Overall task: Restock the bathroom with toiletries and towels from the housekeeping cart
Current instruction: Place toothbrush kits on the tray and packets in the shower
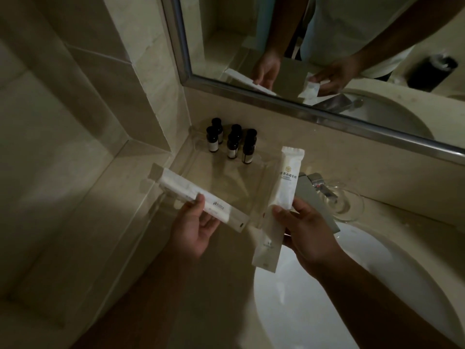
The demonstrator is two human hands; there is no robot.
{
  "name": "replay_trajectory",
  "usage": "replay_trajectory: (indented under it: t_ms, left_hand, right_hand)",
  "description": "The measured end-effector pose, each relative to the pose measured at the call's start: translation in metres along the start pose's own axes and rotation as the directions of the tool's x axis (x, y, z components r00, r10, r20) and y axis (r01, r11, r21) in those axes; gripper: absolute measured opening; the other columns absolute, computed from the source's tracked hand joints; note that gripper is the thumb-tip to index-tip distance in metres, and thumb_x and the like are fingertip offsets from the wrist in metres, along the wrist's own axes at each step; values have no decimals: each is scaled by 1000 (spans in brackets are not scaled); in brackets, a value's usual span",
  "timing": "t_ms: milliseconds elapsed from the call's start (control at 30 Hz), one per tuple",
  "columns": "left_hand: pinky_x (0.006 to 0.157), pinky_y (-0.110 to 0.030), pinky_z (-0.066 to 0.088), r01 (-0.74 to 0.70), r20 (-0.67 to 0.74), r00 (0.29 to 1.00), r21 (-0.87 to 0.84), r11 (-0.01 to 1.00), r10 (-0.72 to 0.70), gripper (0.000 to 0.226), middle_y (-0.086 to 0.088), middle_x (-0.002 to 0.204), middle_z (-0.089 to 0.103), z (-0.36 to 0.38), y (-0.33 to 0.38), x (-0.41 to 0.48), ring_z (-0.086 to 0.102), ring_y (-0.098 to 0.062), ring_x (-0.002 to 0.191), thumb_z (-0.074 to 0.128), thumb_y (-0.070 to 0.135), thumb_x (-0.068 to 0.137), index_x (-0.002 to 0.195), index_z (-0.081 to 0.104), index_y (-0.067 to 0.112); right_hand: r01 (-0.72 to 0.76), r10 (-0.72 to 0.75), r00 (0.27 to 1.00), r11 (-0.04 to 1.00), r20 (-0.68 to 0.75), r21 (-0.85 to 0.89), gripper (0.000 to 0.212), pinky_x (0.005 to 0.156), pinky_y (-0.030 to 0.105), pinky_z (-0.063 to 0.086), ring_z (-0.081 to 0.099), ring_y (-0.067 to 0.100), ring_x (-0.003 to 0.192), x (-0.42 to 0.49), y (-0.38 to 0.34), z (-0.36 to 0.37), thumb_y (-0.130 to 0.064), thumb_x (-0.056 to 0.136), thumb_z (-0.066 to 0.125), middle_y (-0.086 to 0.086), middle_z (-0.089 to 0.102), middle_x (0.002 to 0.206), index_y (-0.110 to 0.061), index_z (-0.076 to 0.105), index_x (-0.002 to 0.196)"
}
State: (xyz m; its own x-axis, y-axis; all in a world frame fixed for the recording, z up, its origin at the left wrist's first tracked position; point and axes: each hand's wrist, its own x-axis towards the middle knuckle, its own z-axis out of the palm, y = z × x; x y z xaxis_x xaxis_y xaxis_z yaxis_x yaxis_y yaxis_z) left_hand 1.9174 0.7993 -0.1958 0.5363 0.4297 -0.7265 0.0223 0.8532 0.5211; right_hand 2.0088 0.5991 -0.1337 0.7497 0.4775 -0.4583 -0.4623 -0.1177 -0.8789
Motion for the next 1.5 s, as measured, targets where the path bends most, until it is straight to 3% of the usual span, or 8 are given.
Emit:
replay_trajectory:
  t_ms: [167,367,467,567,733,933,1367,1500]
  left_hand:
    - [88,-52,57,-5,-9,1000,-16,1000,5,46,-19,119,70,-11,-3,-6,66,-37,112,70,21,84,127,59,10]
    - [92,-48,56,-70,24,997,58,996,69,27,-17,109,73,-28,-11,-17,70,-31,106,59,22,99,117,61,2]
    - [82,-36,60,-115,-25,992,149,982,120,23,-11,101,70,-32,-14,-25,71,-23,93,56,22,101,111,55,1]
    - [78,-38,61,-94,-41,994,114,989,99,24,-13,104,74,-42,-18,-32,72,-27,101,59,23,99,111,61,3]
    - [83,-40,61,-68,-96,993,76,995,75,20,-15,102,75,-55,-24,-49,74,-27,94,60,22,98,109,65,6]
    - [80,-39,62,-78,-110,991,37,996,81,26,-19,112,71,-66,-28,-64,73,-28,97,61,21,98,115,63,2]
    - [81,-37,61,-45,-178,983,13,999,47,24,-20,112,71,-92,-37,-91,72,-30,101,62,18,97,113,64,0]
    - [67,-32,63,-30,-188,982,-1,1000,29,26,-19,108,73,-96,-40,-94,73,-28,94,63,16,97,117,63,-1]
  right_hand:
    - [-11,11,1000,1000,-6,-4,30,75,40,61,72,26,99,-2,3,3,-16,99,57,4,74,110,-24,61,128]
    - [-24,24,1000,1000,9,-6,27,74,40,61,71,28,101,-6,7,8,-15,99,57,7,72,113,-24,62,125]
    - [-35,35,999,999,4,-11,26,74,41,61,71,28,100,-11,11,11,-15,99,57,5,73,111,-25,62,123]
    - [-42,42,999,999,2,-13,30,74,41,61,72,28,99,-16,13,13,-16,99,58,6,74,110,-23,60,129]
    - [-39,39,999,999,16,0,27,69,37,61,73,26,96,-29,16,14,-15,99,58,7,75,107,-25,62,124]
    - [-54,55,998,998,25,-11,27,69,36,59,73,26,95,-43,24,17,-14,98,59,7,75,105,-26,64,122]
    - [-73,75,996,996,46,-44,24,71,39,60,73,27,94,-62,40,25,-12,99,57,7,76,103,-27,65,115]
    - [-71,73,996,996,48,-52,24,72,40,60,72,27,96,-64,41,26,-12,99,58,6,75,105,-33,66,109]
